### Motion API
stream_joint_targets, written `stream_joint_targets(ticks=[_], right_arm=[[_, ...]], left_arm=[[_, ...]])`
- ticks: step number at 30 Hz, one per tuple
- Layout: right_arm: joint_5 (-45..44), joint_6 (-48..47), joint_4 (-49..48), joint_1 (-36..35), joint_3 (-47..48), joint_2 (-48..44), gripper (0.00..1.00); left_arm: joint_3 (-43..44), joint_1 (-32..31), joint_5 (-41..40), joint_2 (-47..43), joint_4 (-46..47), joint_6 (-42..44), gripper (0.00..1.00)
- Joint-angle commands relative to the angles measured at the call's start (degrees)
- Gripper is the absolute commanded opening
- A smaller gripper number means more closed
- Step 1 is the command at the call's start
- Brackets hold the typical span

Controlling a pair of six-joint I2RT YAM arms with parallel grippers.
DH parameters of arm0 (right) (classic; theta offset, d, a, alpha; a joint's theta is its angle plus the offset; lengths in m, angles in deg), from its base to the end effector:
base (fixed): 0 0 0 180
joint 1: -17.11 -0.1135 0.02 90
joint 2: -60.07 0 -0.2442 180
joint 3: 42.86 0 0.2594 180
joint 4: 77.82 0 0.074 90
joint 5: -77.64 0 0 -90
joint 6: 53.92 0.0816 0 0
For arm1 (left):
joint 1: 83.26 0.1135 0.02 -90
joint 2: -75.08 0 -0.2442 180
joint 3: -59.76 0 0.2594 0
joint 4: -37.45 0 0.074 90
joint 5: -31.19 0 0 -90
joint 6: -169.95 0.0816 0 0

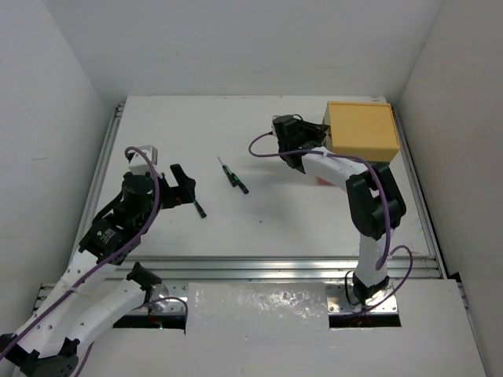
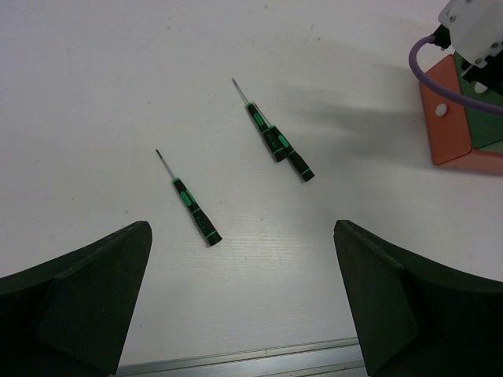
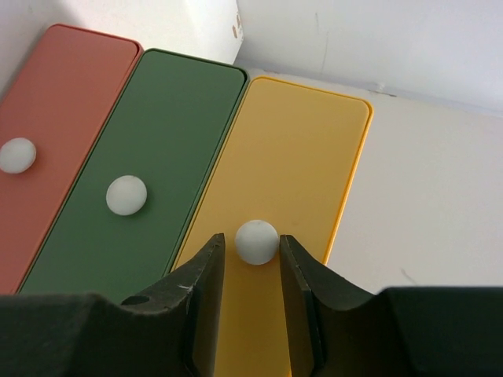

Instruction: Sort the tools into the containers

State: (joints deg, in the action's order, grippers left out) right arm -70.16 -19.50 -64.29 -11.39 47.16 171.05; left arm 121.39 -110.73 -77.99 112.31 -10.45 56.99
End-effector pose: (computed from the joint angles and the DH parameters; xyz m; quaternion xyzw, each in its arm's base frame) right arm 0.4253 0.1524 0.1822 -0.3517 0.7261 -0.5112 0.2962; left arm 0.1901 -0.0686 0.3082 -0.0588 0.8276 -0.1043 0.5485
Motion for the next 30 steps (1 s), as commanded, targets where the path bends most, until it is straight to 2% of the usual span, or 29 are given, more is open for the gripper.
stream_joint_targets(ticks=[1, 8, 11, 27, 30], right_arm=[[0.5, -1.4, -4.1, 0.7, 0.6, -1.2, 0.33], [0.1, -1.9, -4.6, 0.7, 1.1, -0.5, 0.16], [0.2, -1.7, -4.6, 0.7, 1.6, -0.1, 0.12], [2.3, 1.3, -1.7, -7.8, 3.6, 2.8, 0.13], [3.0, 2.9, -0.8, -8.8, 4.5, 2.6, 0.17]], left_arm=[[0.0, -0.8, 0.5, -0.1, 3.0, 0.5, 1.0], [-0.1, -0.8, 0.7, -0.1, 3.0, 0.6, 1.0], [-0.1, -0.8, 0.7, -0.1, 3.1, 0.6, 1.0], [-0.1, -0.8, 0.5, -0.1, 3.0, 0.6, 1.0], [-0.1, -0.8, 0.4, -0.1, 3.0, 0.6, 1.0]])
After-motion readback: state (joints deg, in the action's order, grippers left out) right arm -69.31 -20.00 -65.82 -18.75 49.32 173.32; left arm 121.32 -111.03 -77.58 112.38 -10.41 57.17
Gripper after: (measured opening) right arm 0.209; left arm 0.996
